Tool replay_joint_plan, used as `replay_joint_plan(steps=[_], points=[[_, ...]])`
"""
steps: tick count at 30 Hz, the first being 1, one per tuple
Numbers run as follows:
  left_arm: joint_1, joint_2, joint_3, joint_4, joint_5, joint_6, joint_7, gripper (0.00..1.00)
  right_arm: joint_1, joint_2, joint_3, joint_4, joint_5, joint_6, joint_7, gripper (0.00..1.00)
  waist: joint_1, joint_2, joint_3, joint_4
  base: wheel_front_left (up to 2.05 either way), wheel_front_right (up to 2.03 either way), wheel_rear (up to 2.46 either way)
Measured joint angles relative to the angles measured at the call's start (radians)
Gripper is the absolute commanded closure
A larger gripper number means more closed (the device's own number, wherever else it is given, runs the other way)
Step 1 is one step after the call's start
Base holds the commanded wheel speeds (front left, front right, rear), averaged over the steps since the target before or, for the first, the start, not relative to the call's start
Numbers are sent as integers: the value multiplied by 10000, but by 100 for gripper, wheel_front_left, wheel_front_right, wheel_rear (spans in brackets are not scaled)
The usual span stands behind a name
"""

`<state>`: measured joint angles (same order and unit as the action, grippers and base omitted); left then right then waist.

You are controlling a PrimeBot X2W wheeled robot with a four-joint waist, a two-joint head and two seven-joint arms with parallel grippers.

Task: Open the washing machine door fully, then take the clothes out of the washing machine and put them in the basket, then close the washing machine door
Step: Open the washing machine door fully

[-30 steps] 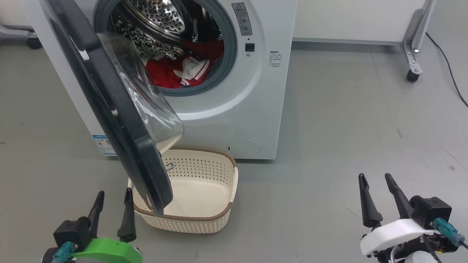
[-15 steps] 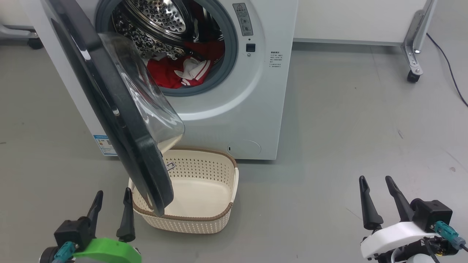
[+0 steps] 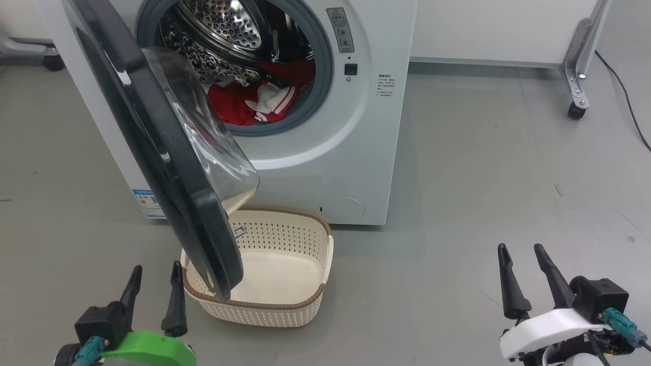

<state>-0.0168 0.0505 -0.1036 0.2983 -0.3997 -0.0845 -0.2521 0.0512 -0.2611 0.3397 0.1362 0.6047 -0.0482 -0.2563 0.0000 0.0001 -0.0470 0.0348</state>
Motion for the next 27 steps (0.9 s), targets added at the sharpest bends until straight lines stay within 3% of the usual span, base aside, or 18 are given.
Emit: replay_joint_plan(steps=[6, 7, 8, 9, 27], points=[[0, -6, 12, 2, 42, 0, 0, 0, 59, 81, -82, 2, -6, 59, 0, 0, 0, 0, -14, 0, 0, 0, 0], [0, -8, 12, 2, 42, 0, 0, 30, 77, 81, -92, 2, -15, 61, 0, 0, 0, 0, -11, 1, 0, 0, 0], [0, -8, 12, 4, 42, 0, 0, 73, 101, 82, -98, 4, -38, 63, 0, 0, 0, 0, -7, 2, 0, 0, 0], [0, -10, 12, 4, 42, 0, 0, 100, 130, 88, -104, 4, -69, 65, 0, 0, 0, 0, -2, 4, 0, 0, 0], [-8, -27, 102, -257, 73, -58, 0, 100, 179, 322, -316, 15, -196, 205, 0, 0, 0, 0, 122, 123, 0, 0, 0]])
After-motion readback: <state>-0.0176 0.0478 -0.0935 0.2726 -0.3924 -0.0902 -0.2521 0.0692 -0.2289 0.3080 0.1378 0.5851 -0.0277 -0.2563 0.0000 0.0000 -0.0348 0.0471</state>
